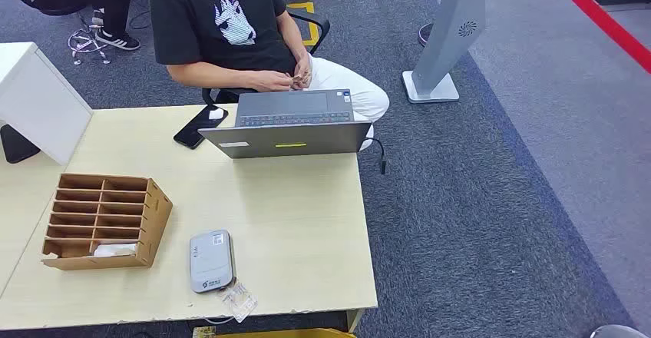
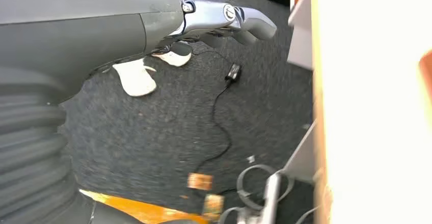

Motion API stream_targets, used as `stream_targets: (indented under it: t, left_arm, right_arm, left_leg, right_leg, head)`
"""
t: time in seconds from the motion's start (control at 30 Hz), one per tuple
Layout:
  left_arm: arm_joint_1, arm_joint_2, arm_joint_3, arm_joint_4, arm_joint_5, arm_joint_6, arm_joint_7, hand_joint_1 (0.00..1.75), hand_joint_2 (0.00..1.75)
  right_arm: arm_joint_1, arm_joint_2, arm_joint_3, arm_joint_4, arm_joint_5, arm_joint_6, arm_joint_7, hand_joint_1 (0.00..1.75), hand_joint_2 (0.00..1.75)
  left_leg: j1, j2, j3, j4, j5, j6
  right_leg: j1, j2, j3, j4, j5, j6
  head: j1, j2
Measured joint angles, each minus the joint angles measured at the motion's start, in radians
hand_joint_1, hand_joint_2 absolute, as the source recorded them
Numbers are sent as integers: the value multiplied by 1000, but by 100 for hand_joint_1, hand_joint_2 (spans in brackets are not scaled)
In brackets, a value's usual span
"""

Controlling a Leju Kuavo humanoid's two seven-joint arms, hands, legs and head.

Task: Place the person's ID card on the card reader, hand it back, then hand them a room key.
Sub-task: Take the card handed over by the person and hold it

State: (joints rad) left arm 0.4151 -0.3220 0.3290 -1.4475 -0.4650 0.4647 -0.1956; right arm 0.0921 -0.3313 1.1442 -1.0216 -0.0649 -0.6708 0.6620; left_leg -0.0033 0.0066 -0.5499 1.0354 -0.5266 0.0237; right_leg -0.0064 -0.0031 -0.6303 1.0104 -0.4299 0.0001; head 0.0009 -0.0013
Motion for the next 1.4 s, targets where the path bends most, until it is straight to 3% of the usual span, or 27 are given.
stream_targets:
  t: [0.57, 0.7, 0.87, 0.97, 1.13, 1.3, 1.4]
  left_arm:
    - [-54, -14, 104, -232, 344, 215, -299, 0, 175]
    - [-88, -10, 142, -308, 326, 189, -328, 0, 175]
    - [-154, 36, 179, -364, 244, 106, -301, 0, 175]
    - [-183, 86, 177, -377, 167, 117, -265, 0, 175]
    - [-280, 241, 115, -376, 20, 159, -131, 0, 175]
    - [-456, 407, 17, -300, -165, 87, 28, 0, 175]
    - [-555, 469, -51, -231, -224, 40, 92, 0, 175]
  right_arm:
    - [-55, -26, 133, -13, 18, -28, 16, 0, 175]
    - [-73, -29, 165, -11, 16, -29, 19, 0, 175]
    - [-95, -29, 201, 2, -11, -25, 7, 0, 175]
    - [-104, -29, 216, 13, -32, -19, -9, 0, 175]
    - [-124, -26, 233, 35, -42, 11, -35, 0, 175]
    - [-138, -12, 227, 79, -44, 71, -82, 0, 175]
    - [-141, 0, 218, 105, -43, 95, -104, 0, 175]
  left_leg:
    - [0, 0, 0, 0, 1, -1]
    - [0, 0, 0, 0, 1, -1]
    - [0, 0, 0, 0, 2, -1]
    - [0, 0, 1, 0, 3, -1]
    - [1, -1, 0, 0, 5, -3]
    - [1, -1, -1, 0, 8, -5]
    - [2, 0, -1, 0, 9, -5]
  right_leg:
    - [0, 0, 0, 0, 0, 0]
    - [0, 0, 0, 0, 0, 0]
    - [0, 0, 0, 0, 1, -1]
    - [1, 1, 0, 1, 2, -2]
    - [2, 0, -1, 1, 3, -4]
    - [3, 0, -1, 1, 7, -5]
    - [3, 0, -2, 1, 9, -6]
  head:
    - [0, 0]
    - [0, 0]
    - [0, 0]
    - [0, 0]
    - [0, 0]
    - [0, 0]
    - [0, 0]
